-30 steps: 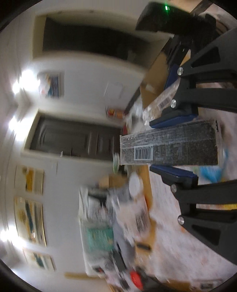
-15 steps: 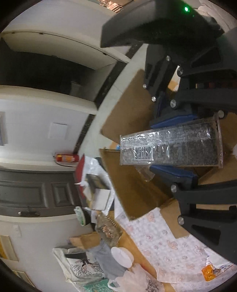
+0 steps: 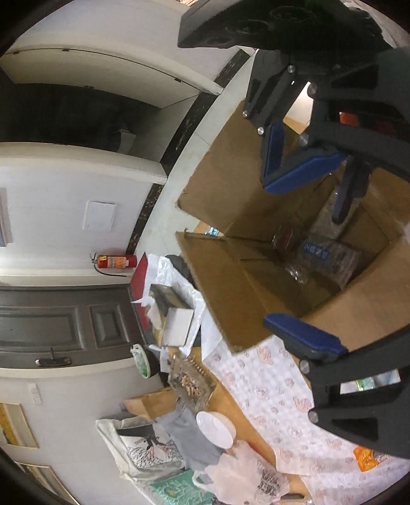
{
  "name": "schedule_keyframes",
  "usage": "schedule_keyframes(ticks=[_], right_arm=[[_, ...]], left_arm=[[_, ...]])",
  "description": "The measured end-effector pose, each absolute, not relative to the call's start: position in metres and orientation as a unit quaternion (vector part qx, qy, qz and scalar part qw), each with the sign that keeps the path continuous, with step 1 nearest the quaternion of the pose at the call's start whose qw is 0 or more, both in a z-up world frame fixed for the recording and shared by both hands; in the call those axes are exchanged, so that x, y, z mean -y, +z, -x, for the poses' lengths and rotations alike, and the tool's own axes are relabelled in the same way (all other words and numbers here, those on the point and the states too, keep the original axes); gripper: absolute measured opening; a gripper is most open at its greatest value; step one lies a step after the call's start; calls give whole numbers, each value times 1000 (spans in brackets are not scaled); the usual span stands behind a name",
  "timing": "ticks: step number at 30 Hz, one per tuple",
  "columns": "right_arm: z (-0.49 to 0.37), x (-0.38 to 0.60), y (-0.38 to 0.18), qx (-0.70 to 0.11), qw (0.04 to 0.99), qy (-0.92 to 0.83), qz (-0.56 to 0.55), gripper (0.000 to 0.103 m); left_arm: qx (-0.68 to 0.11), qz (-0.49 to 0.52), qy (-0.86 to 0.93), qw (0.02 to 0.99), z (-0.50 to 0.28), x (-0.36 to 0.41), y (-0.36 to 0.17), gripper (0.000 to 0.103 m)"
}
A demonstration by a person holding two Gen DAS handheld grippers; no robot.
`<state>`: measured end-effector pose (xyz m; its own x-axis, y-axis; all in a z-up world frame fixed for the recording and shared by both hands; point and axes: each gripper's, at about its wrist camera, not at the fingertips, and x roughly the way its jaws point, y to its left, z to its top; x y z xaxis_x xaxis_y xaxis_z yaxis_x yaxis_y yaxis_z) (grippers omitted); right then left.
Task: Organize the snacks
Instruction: 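Lower the seaweed bar into the box and open the left tool, then grasp the blue cracker pack with the left tool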
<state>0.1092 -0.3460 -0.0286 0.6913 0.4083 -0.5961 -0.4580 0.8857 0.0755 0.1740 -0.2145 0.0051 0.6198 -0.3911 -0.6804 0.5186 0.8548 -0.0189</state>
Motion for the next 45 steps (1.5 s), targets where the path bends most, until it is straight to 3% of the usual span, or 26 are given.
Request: schedule_keyframes(ticks=[16,25,32,38,42,45], right_arm=[[-39,244,6,-262,890,372,29,62],[-47,138,-35,-326,844,420,77,62],[-79,91,-85,-378,835,378,129,62],[-117,84,-113,-401,839,329,164,69],[-129,77,-125,-418,827,333,175,82],[-129,76,-125,-427,820,339,177,86]], left_arm=[[-283,-67,-164,943,-84,63,44,83],[-311,-24,-110,944,-60,-49,-12,84],[-353,13,-123,927,-79,-90,-72,84],[-373,38,-123,919,-95,-105,-101,84],[-374,55,-133,916,-99,-112,-106,84],[-372,59,-137,916,-98,-110,-104,84]])
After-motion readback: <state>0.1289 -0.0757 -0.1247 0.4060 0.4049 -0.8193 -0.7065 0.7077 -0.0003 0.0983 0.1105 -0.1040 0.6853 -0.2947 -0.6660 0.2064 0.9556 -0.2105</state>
